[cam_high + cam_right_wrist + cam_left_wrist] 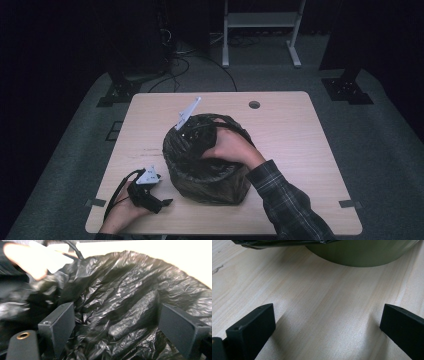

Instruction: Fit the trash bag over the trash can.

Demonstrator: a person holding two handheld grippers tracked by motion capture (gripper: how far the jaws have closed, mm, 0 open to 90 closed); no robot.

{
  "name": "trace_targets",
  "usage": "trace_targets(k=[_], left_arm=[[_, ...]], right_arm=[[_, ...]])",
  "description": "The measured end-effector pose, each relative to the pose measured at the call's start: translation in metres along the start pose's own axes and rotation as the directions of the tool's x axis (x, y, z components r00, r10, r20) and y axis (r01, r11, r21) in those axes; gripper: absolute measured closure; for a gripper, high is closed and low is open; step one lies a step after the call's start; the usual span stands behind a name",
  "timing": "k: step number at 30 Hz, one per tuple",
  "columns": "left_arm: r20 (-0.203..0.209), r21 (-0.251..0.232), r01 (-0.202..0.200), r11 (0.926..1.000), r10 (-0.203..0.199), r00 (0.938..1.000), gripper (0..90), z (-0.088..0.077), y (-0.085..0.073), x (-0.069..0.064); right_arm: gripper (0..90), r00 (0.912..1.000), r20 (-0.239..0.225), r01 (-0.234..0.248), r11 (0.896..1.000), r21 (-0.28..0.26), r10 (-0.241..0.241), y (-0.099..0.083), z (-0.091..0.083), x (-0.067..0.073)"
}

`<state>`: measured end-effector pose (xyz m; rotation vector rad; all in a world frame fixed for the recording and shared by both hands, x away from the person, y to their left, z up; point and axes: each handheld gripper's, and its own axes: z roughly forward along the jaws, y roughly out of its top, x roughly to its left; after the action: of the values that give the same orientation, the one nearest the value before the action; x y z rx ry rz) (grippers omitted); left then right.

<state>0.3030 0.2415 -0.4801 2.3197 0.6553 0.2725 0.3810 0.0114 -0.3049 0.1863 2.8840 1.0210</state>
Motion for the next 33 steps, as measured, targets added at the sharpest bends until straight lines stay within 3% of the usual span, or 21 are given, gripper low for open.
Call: trace_targets(k=[3,8,15,22,29,32,33], left_arm=[[0.001,0.001,0.000,1.0000,0.000,1.0000,0.0,0.000,0.000,0.000],[0.003,0.002,-0.001,1.0000,0.001,1.0000,0.0,0.000,0.001,-0.001],[0.004,0.001,-0.002,1.0000,0.002,1.0000,0.0,0.001,0.001,-0.001],[0.005,0.001,-0.002,1.0000,0.002,1.0000,0.0,0.001,0.001,-0.001],[0.007,0.001,-0.006,1.0000,0.006,1.0000,0.0,0.001,0.001,-0.001],[0.007,-0.001,-0.006,1.0000,0.006,1.0000,0.0,0.001,0.001,-0.001],[0.007,-0.001,-0.005,1.0000,0.005,1.0000,0.0,0.001,0.001,-0.001]], right_arm=[[13.6,1.0000,-0.008,-0.001,0.999,0.034,0.001,0.000,0.015,-0.002],[13.6,0.9999,-0.002,-0.011,0.987,0.159,0.011,0.000,0.032,0.000],[13.5,0.9998,-0.006,-0.016,0.987,0.158,0.017,0.000,0.030,0.000],[13.4,0.9982,0.048,-0.041,0.995,0.087,0.037,0.001,-0.003,-0.008],[13.4,0.9897,0.112,-0.108,0.980,0.169,0.090,-0.013,0.001,-0.026],[13.4,0.9892,0.130,-0.095,0.971,0.221,0.068,-0.015,0.010,-0.025],[13.4,0.9899,0.129,-0.086,0.972,0.218,0.059,-0.014,0.010,-0.024]])
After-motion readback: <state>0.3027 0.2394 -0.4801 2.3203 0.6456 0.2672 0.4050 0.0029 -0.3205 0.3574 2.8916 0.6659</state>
